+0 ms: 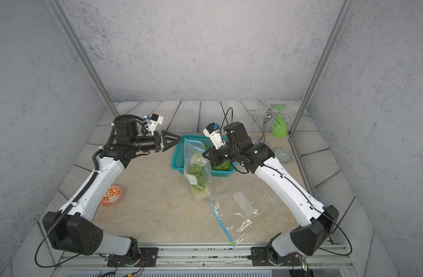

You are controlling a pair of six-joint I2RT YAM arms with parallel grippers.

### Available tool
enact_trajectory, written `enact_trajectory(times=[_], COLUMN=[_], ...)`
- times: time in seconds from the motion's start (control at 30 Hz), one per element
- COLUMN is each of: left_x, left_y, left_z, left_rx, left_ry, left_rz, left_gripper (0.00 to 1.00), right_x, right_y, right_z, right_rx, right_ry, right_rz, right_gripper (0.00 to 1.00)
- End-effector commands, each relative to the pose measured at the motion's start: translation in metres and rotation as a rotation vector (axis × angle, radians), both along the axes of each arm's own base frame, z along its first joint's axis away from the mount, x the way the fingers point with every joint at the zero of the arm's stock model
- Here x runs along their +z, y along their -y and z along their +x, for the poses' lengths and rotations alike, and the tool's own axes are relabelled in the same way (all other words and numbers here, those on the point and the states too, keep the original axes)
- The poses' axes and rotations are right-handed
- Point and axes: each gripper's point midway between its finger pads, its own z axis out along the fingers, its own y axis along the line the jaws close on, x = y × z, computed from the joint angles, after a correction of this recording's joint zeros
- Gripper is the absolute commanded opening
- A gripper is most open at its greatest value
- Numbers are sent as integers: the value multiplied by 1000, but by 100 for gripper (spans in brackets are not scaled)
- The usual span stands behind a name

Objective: Put the chinese cabbages into a zipper bag and zip it
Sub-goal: Adjust the zipper food storage bag at the center of the board.

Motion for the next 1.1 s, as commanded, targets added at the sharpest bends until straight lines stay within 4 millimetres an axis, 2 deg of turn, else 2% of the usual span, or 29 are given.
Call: enact_trajectory(times=[0.0,0.03,0.1,0.2,0.33,0.5,0.6,0.73,0.93,1.0,1.07], left_x=[15,7,-21,-63,-80,-98,-98,-93,-87,-84,-83], left_y=[-14,-22,-31,-31,-28,-15,-6,6,21,23,25], left_z=[-10,-8,1,25,50,79,82,82,43,41,43], left_rx=[3,41,100,160,199,148,98,33,-81,-84,-109], left_ry=[33,50,60,11,76,106,160,196,288,318,306], left_rz=[13,50,100,56,48,62,80,45,3,3,-4], left_gripper=[61,63,65,62,61,61,63,67,66,64,56], right_x=[-4,-9,-21,-32,-38,-60,-58,-49,-47,-44,-41], right_y=[13,22,44,71,88,110,118,114,109,108,107], right_z=[-9,-6,6,23,48,77,88,95,98,99,101], right_rx=[106,91,28,-51,-109,-180,-209,-204,-202,-206,-209], right_ry=[52,43,-5,-28,10,-19,-16,6,-8,-4,-1], right_rz=[-99,-124,-134,-95,-77,-141,-125,-76,-40,-26,-16], right_gripper=[0,0,0,0,0,0,0,0,0,0,0])
